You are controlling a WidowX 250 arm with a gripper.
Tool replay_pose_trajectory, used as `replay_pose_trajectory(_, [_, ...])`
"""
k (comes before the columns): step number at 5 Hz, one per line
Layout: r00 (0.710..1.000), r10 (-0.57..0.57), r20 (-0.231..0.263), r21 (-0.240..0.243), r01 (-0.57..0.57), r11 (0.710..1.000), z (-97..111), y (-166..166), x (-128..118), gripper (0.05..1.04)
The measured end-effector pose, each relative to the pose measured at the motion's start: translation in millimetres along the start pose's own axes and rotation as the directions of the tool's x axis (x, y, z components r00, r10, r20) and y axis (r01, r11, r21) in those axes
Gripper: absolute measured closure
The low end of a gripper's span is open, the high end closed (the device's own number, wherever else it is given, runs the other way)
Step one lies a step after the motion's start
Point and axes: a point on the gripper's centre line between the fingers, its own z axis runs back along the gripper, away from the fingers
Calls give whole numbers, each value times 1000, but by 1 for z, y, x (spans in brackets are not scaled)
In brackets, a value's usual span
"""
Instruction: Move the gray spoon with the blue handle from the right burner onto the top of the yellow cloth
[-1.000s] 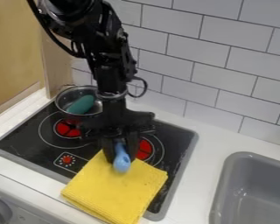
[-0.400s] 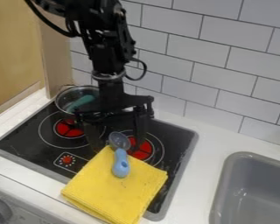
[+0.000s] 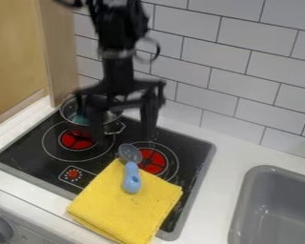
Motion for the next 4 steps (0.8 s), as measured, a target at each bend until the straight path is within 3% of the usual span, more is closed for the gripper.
replay_pose_trajectory(1, [987,-152,-47,71,155,985,2,10,0,84])
replay_pose_trajectory(2, [972,-235,-23,96,236,967,12,50,1,84])
replay_pose_trajectory(4, [949,-313,-32,68,314,947,15,94,2,84])
